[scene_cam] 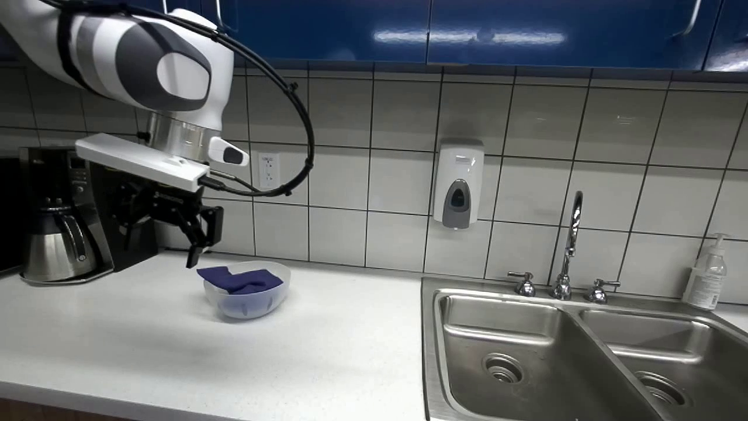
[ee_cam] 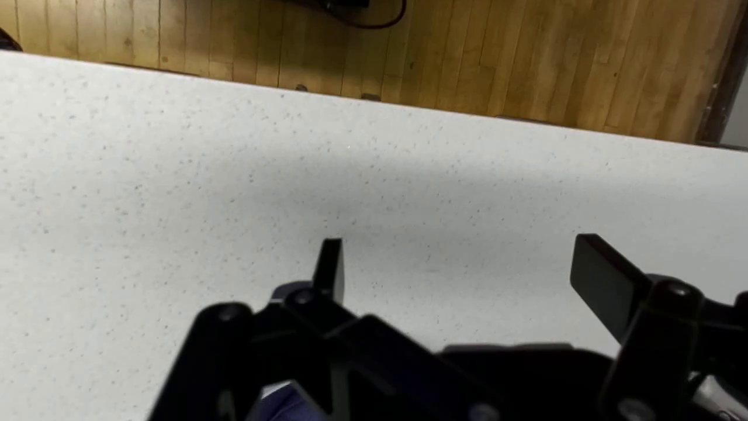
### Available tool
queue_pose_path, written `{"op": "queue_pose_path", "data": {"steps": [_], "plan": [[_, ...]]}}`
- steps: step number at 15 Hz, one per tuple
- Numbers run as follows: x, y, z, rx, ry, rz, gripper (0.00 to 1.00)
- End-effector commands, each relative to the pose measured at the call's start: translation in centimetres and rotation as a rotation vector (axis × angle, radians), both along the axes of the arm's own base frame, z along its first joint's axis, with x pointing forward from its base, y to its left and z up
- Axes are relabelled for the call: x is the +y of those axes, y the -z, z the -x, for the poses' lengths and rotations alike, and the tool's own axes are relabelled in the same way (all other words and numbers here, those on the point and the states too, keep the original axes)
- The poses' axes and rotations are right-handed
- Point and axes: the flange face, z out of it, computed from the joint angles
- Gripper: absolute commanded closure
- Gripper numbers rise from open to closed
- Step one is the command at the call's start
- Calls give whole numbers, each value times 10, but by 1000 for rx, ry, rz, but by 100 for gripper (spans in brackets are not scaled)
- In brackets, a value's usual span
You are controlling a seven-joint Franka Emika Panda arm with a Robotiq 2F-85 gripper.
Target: Remove the blue towel from the plastic bowl and put it on the counter
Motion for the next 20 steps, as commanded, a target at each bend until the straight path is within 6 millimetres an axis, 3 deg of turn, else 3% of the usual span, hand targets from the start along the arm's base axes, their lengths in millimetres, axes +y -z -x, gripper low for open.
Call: {"op": "queue_pose_path", "data": {"steps": [1,7,13,20], "plan": [[-11,16,-38,-57,-20,15,0],[-10,53,-89,-138,39,72,0],[-10,71,-139,-221,124,79,0],[1,105,-180,-248,253,66,0]]}}
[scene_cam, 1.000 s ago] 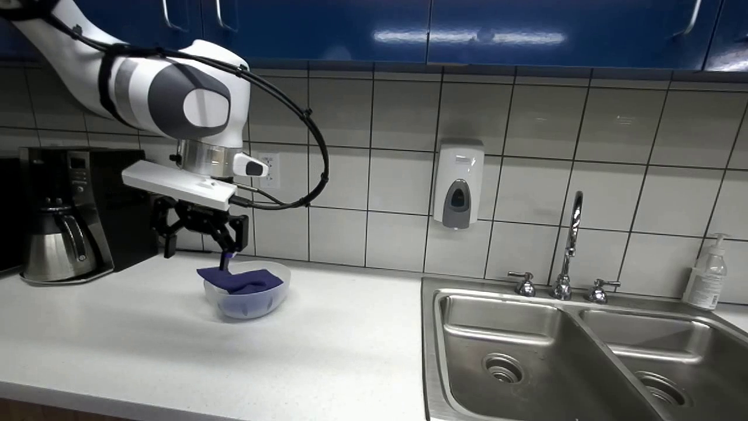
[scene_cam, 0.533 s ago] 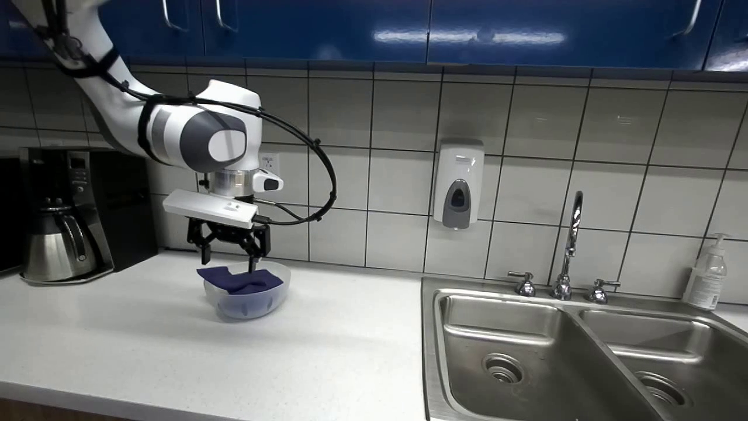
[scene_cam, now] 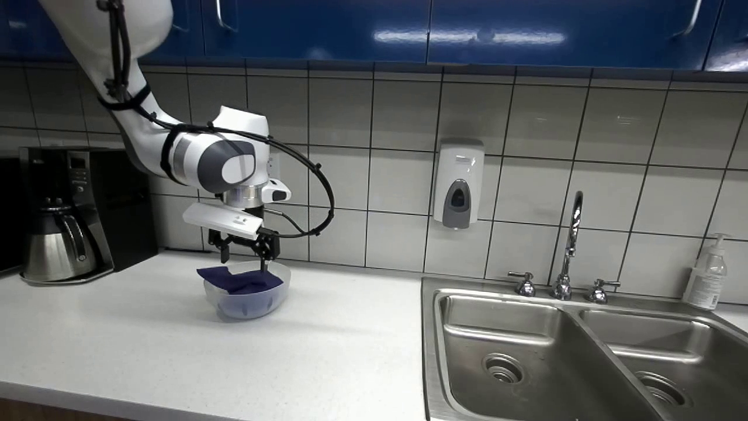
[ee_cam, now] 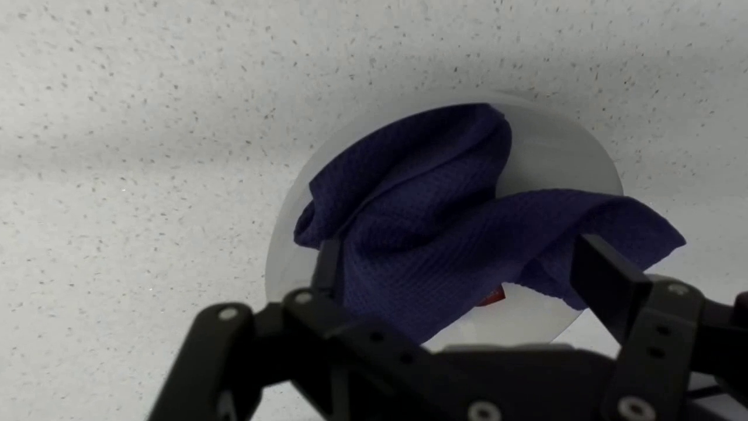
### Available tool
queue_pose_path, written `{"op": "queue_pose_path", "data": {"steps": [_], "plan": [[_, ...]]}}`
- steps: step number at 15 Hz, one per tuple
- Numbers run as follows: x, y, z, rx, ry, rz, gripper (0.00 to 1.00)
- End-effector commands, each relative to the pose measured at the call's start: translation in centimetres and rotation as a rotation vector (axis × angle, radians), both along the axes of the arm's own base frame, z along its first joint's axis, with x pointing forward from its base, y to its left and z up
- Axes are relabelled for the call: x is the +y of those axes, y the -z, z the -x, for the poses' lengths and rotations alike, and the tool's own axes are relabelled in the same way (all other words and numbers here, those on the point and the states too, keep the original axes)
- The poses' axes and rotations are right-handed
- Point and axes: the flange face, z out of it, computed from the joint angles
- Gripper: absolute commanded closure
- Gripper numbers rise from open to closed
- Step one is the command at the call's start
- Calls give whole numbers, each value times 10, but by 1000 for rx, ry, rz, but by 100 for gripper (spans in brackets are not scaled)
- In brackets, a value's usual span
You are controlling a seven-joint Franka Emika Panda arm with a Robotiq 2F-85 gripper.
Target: Remove the blue towel from the plastic bowl and put it on the counter
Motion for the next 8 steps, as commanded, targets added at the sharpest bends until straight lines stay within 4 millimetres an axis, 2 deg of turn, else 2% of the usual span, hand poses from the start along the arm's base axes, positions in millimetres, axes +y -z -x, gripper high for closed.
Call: {"op": "queue_pose_path", "data": {"steps": [1,8], "plan": [[5,16,-28,-13,87,-17,0],[24,40,-51,-18,236,-24,0]]}}
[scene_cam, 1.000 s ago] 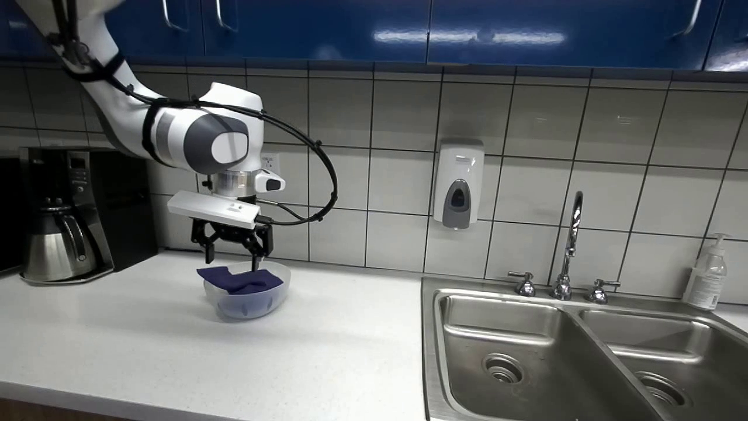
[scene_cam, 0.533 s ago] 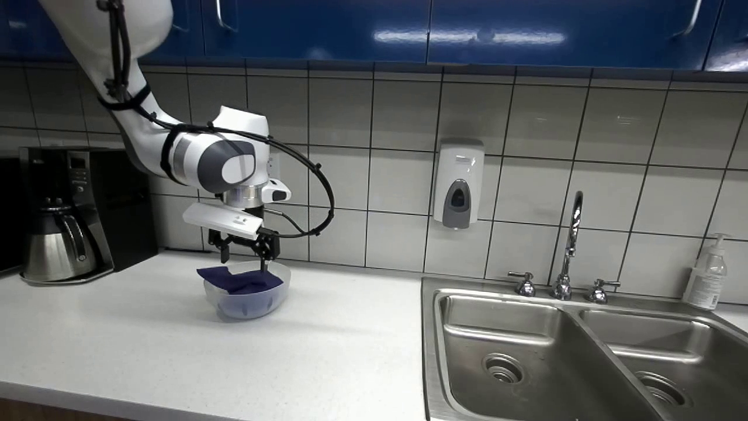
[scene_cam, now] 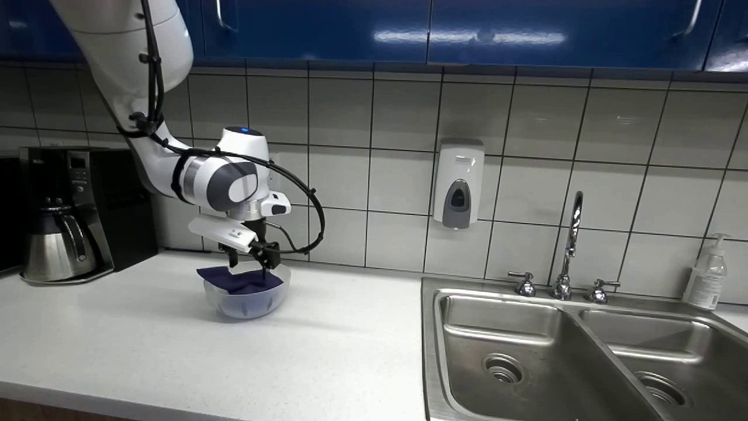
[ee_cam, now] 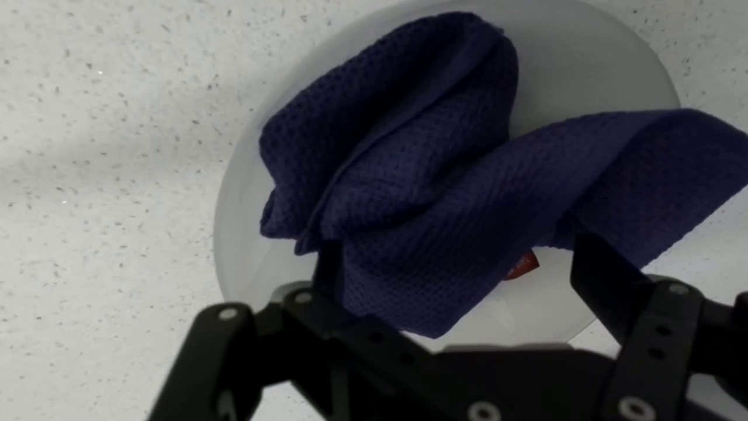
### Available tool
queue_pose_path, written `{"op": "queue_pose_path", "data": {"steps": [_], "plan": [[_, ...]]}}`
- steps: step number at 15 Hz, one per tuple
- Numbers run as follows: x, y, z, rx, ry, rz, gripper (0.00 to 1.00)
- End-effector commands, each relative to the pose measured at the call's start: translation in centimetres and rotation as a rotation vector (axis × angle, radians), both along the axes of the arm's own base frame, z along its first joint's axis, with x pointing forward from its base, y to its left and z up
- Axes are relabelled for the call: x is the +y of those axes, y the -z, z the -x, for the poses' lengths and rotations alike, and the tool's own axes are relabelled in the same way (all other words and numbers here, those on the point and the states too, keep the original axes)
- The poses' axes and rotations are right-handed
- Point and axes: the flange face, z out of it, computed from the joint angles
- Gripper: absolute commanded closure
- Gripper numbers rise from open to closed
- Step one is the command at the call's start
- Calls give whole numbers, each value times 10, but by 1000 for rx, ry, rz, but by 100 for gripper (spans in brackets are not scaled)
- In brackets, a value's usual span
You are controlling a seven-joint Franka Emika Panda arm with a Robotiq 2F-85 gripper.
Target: Remove the blue towel from the plastic bowl and put it on the counter
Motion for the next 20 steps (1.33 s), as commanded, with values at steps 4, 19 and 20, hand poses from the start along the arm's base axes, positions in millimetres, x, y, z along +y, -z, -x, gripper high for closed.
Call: {"op": "queue_pose_path", "data": {"steps": [4,19,20], "plan": [[13,19,-20,26,160,19,0],[28,57,-30,42,260,121,0],[28,55,-30,42,258,110,0]]}}
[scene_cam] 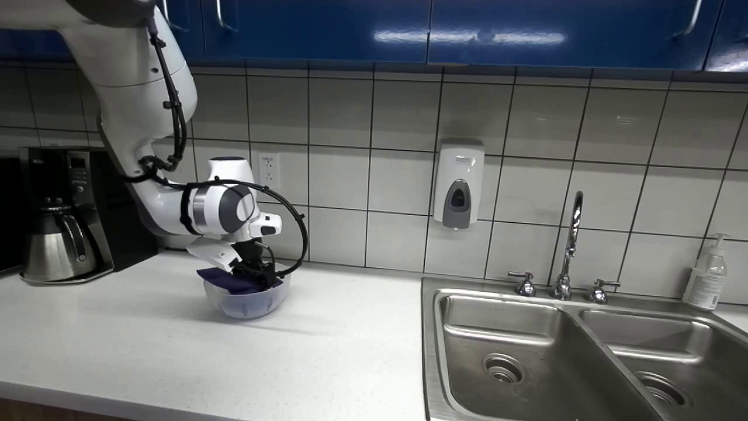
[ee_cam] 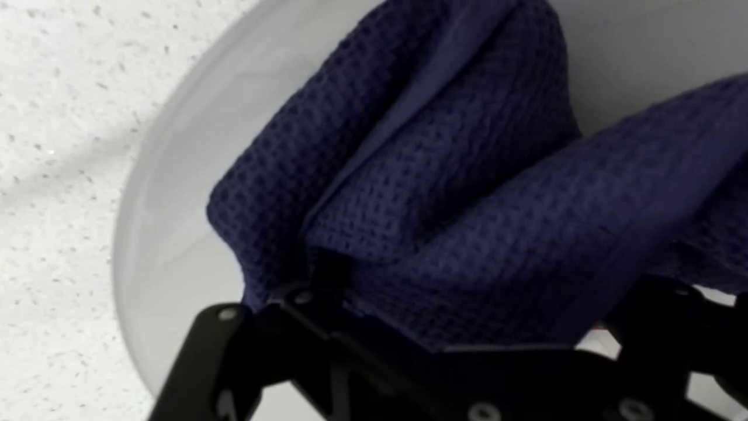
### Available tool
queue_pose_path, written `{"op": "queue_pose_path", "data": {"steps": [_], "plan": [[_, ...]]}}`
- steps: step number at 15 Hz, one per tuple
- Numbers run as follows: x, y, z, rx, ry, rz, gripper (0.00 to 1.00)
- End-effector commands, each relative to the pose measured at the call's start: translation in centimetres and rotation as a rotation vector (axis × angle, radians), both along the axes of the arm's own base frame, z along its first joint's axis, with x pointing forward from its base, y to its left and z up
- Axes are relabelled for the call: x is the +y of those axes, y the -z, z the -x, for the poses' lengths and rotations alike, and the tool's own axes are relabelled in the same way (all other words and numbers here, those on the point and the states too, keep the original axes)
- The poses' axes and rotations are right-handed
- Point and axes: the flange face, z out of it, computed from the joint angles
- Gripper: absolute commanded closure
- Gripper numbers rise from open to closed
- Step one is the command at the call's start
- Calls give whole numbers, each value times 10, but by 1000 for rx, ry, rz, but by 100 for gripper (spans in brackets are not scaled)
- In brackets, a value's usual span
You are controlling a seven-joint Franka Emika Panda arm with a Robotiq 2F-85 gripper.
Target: Remove the blue towel from the plastic bowl and put it on the counter
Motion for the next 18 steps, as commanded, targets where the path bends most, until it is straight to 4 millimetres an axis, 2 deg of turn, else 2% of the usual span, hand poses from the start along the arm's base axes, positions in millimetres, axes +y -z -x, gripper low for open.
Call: {"op": "queue_pose_path", "data": {"steps": [1,3,9,11,13,18], "plan": [[1,-6,-5,-10,13,4,25],[0,-6,-4,-5,10,2,34],[-2,-3,3,14,2,-5,82],[-3,-8,7,17,-3,-3,98],[-1,-23,14,3,-24,-3,100],[8,-70,42,-54,-69,-11,98]]}}
